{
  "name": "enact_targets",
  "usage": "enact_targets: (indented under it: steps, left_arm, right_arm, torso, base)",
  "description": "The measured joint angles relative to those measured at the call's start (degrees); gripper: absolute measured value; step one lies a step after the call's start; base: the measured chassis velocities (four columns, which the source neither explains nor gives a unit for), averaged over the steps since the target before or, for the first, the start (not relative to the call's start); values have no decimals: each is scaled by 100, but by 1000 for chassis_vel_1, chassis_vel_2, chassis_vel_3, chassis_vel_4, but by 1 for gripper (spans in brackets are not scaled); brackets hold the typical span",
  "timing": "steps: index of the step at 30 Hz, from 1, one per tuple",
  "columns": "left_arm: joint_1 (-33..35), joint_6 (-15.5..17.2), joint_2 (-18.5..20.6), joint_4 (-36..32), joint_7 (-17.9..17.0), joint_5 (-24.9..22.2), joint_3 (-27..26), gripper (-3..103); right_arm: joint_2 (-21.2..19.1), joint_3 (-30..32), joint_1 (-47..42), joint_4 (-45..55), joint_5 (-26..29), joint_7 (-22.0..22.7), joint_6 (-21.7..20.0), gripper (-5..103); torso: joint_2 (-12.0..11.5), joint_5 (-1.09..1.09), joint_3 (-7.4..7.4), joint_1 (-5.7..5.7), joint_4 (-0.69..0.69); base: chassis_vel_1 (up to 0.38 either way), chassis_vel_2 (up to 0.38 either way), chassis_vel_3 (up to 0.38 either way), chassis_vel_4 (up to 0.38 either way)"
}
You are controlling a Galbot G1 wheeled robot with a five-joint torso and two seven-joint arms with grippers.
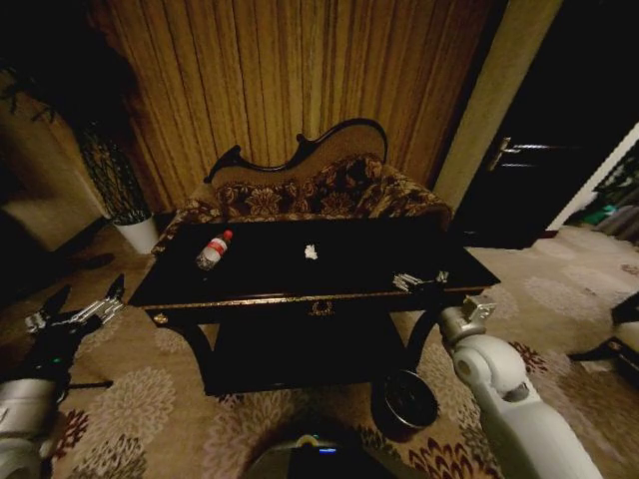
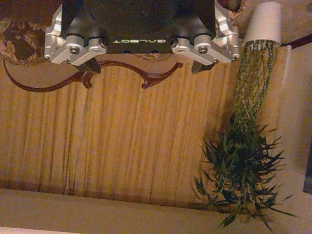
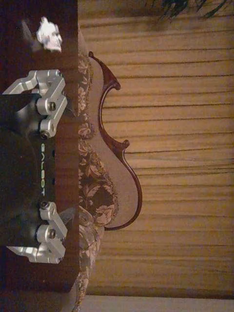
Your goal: Move to the front of the table and place the trash on the table into the trash bin.
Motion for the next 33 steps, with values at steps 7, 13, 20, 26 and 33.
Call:
enact_targets:
  steps: [7, 13, 20, 26, 33]
  left_arm:
    - [7, -3, -18, -32, 0, 0, 7, 100]
    - [60, -6, -78, -71, 1, -5, -37, 100]
    - [119, -6, -181, -76, 7, 2, -49, 100]
    - [176, -6, -313, -76, 9, 10, -103, 100]
    - [176, 1, -396, -76, 2, 23, -129, 100]
  right_arm:
    - [-28, -40, 2, -45, -48, -25, 128, 100]
    - [-252, -179, 94, -61, 245, -103, 144, 100]
    - [-1018, -465, 647, -122, 1396, -200, -224, 100]
    - [-1994, -972, 1542, -469, 2458, -207, -514, 100]
    - [-2720, -1944, 2661, -702, 2984, -244, -605, 100]
  torso:
    - [-1, -1, 1, 2, 0]
    - [0, 0, -1, -3, -1]
    - [1, 1, -1, -4, 0]
    - [0, -1, 0, -1, 1]
    - [0, 0, 0, -1, 0]
  base:
    - [-104, 116, 121, -115]
    - [-11, 26, 10, -20]
    - [0, 0, 0, 0]
    - [0, 0, 0, 0]
    - [0, 0, 0, 0]
